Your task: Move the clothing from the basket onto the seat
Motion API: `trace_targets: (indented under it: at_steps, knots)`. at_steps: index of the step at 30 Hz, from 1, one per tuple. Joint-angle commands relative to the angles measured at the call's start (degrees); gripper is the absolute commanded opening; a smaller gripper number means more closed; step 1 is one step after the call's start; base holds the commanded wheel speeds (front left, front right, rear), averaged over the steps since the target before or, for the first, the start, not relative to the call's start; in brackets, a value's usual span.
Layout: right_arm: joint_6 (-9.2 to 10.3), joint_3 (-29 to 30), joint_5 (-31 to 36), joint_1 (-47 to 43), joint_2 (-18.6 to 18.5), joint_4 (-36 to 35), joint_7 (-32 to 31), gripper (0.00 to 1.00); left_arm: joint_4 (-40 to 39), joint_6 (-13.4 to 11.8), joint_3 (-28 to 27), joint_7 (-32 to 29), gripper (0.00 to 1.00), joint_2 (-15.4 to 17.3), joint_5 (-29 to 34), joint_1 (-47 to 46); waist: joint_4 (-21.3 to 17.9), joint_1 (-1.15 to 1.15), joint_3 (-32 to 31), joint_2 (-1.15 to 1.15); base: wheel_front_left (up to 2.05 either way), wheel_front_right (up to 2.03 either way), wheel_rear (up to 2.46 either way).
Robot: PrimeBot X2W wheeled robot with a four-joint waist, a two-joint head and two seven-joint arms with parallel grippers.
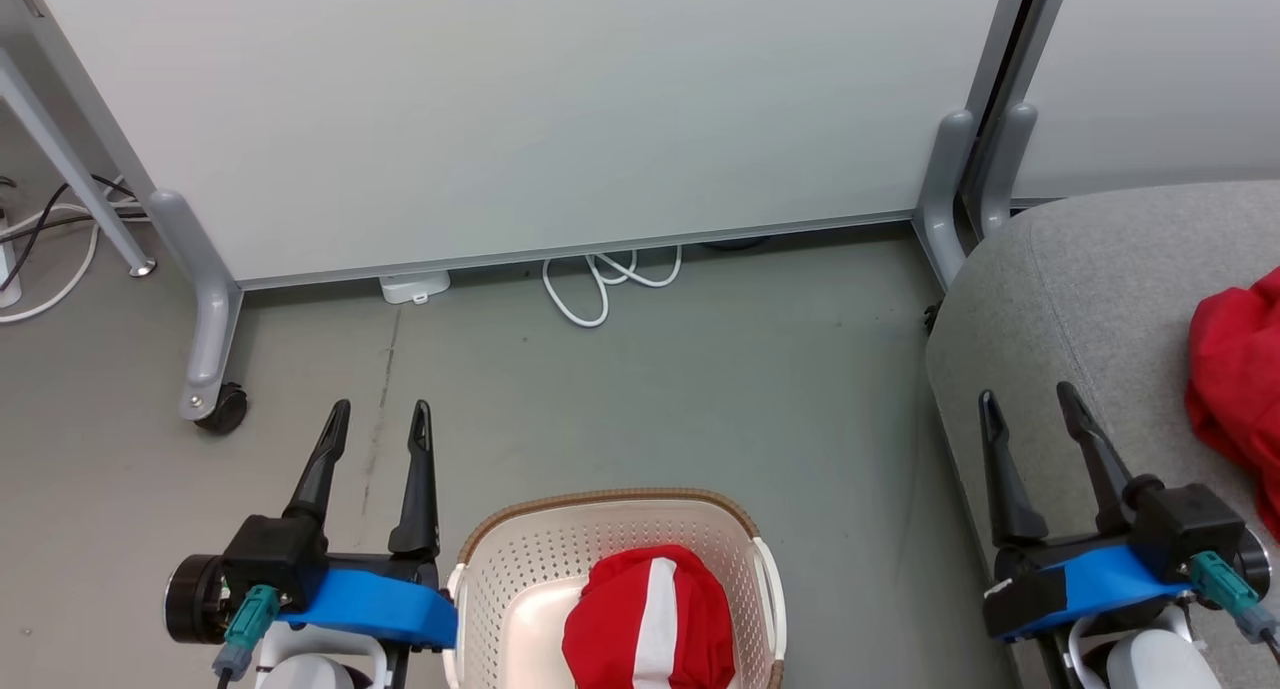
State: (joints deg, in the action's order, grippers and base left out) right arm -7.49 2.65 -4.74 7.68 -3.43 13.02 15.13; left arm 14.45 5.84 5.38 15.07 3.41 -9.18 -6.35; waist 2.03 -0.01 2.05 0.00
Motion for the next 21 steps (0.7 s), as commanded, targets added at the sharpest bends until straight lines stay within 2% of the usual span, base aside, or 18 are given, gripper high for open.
trace_targets:
  at_steps: [1,21]
  knots:
    - [-0.01,-0.2,-0.4,-1.1,0.2,0.1,0.0,1.0,0.1,0.2,-0.5,0.2,1.0,0.0,0.2,0.3,0.1,0.01,-0.1,0.0,0.0,0.0,0.0]
    - [-0.01,-0.9,-1.5,-2.4,0.6,0.6,0.0,1.0,1.0,1.4,-2.0,0.2,1.0,-0.5,0.9,1.1,0.3,0.01,-0.5,0.0,0.0,0.0,0.0]
